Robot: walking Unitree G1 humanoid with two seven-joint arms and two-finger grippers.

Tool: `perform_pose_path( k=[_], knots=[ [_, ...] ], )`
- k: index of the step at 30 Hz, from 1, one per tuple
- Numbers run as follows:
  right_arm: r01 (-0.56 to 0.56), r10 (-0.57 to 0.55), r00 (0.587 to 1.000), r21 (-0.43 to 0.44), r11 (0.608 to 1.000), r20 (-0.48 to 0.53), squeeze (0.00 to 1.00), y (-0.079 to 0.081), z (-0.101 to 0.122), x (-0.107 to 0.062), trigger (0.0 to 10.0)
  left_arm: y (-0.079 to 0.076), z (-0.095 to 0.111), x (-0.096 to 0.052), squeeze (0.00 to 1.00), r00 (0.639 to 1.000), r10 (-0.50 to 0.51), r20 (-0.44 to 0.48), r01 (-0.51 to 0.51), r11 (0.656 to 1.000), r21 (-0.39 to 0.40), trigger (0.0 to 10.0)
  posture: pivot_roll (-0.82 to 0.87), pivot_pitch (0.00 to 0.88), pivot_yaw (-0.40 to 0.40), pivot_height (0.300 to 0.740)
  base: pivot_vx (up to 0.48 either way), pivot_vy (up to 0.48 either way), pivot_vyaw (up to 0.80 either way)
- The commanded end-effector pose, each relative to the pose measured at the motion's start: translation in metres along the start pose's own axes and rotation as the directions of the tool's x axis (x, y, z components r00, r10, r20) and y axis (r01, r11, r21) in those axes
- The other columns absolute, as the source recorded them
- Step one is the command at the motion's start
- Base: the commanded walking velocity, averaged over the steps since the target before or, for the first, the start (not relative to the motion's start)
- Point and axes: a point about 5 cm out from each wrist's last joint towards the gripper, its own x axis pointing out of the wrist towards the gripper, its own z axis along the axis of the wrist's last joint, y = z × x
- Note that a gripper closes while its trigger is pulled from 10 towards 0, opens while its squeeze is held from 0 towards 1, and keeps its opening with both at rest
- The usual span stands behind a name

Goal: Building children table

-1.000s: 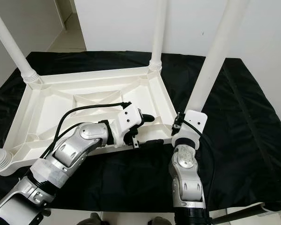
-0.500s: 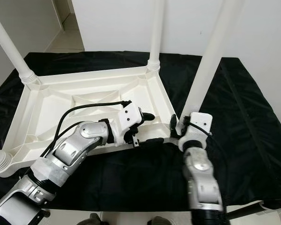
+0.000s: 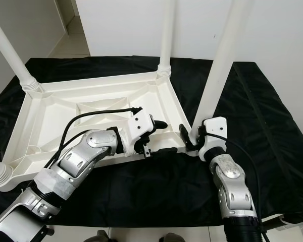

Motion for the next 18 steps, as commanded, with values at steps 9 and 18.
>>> perform_pose_path(
  k=[9,18],
  knots=[
    [-0.091,0.091,0.996,0.001,0.996,0.015,0.00,0.0004,0.0001,0.0064,0.0,-0.0063,0.0020,0.0021,0.00,0.997,-0.083,-0.002,0.083,0.996,0.021,10.0,-0.07,0.000,0.038,0.740,0.000,0.000,0.00],
    [-0.087,0.087,0.996,0.091,0.992,0.012,0.00,0.0022,-0.0062,0.0029,0.0,-0.0068,0.0022,0.0026,0.00,0.997,-0.083,0.001,0.083,0.996,0.019,10.0,-0.07,0.000,0.035,0.740,0.000,0.000,0.00]
  ],
)
